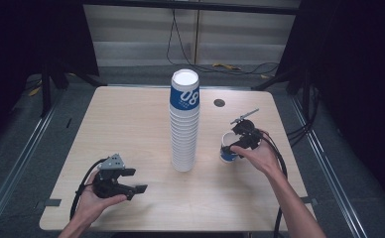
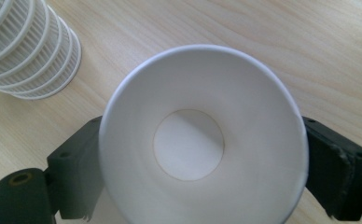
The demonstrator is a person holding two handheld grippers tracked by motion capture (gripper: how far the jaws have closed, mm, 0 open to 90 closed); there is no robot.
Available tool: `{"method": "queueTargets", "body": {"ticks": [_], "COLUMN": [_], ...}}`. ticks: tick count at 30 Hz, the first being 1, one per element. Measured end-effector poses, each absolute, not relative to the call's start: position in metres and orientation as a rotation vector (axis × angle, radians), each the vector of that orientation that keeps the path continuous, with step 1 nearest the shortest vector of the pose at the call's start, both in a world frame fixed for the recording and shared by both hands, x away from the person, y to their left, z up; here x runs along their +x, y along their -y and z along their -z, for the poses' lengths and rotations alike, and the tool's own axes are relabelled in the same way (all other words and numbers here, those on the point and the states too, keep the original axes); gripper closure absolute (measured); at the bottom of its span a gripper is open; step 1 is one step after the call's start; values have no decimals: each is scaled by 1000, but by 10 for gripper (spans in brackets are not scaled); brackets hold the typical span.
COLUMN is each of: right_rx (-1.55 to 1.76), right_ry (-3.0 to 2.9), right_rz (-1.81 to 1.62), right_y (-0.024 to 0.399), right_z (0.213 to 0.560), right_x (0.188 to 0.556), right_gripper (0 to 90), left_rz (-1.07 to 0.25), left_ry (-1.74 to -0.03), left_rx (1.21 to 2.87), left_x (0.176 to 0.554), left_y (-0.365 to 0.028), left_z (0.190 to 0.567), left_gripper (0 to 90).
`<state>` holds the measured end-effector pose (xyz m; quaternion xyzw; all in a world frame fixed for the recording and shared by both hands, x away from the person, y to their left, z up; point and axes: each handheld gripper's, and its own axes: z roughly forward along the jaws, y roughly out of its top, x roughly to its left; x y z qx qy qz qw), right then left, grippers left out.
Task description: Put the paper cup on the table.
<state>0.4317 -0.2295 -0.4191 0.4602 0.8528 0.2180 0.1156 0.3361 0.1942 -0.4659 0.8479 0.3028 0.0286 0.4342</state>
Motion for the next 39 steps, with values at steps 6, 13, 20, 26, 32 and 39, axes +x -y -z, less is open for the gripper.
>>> {"method": "queueTargets", "body": {"ticks": [6, 13, 20, 26, 32, 39], "right_rx": [1368, 1401, 1462, 1460, 1476, 1509], "right_ry": [-2491, -2484, -2439, -2382, -2267, -2127], "right_rz": [-666, -691, -774, -857, -945, -1017], "right_y": [227, 231, 243, 247, 257, 265], "right_z": [423, 435, 446, 442, 437, 438], "right_x": [430, 424, 413, 389, 368, 333], "right_gripper": [118, 133, 139, 140, 144, 157], "left_rz": [-73, -72, -83, -89, -128, -146], "left_ry": [-758, -759, -772, -817, -838, -909], "left_rx": [2103, 2103, 2094, 2057, 2055, 2021], "left_x": [336, 335, 335, 336, 331, 324], "left_y": [-195, -195, -197, -200, -206, -217], "left_z": [464, 465, 464, 462, 460, 457], "left_gripper": [222, 222, 218, 215, 215, 222]}}
